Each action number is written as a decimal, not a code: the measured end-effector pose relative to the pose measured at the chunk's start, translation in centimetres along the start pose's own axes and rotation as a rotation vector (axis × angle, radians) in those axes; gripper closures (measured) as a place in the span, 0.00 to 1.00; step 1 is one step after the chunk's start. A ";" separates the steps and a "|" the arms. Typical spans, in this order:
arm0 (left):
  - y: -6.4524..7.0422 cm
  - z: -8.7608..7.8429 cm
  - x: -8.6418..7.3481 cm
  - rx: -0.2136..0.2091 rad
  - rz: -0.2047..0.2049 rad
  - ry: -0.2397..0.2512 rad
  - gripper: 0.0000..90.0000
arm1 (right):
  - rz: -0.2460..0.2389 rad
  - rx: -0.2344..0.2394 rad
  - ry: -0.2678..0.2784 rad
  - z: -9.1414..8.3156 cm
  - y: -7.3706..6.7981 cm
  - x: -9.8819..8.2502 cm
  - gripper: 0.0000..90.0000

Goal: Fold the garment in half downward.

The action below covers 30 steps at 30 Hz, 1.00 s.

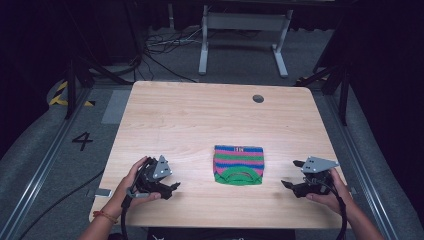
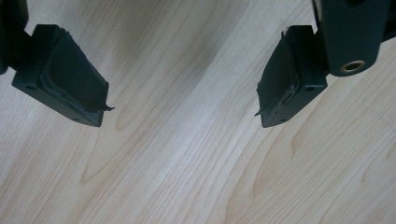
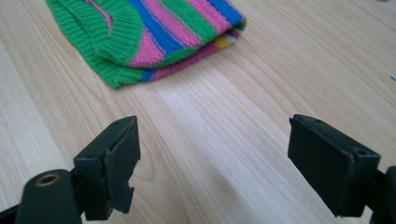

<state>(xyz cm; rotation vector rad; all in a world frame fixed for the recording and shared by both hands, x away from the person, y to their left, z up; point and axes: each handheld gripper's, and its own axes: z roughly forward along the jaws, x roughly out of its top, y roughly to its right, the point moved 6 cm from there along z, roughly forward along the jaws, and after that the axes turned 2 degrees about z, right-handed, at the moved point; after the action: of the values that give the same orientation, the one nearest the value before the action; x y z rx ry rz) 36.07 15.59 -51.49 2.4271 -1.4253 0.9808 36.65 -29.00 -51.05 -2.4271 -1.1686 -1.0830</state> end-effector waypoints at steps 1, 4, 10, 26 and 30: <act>-0.1 0.0 -0.3 0.010 -0.001 -0.001 0.19 | 0.013 -0.008 -0.002 -0.1 0.2 -0.3 0.20; -0.5 -0.1 -1.4 0.022 -0.012 -0.010 0.19 | 0.036 -0.030 0.003 -0.5 0.8 -1.2 0.19; -1.2 -0.7 -3.8 0.030 -0.048 -0.016 0.19 | 0.094 -0.067 -0.010 -1.4 1.9 -3.6 0.19; -2.0 -2.1 -7.4 0.014 -0.209 0.038 0.18 | 0.262 -0.077 0.006 -2.5 4.2 -8.1 0.18; -2.2 -2.0 -7.8 -0.020 -0.265 0.051 0.17 | 0.270 -0.065 0.004 -2.4 4.3 -8.2 0.17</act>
<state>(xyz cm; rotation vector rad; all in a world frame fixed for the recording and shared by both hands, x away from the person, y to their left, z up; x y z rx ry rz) 34.36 23.27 -54.29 2.4748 -1.0565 0.9519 35.31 -37.70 -54.76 -2.5371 -0.7842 -1.0549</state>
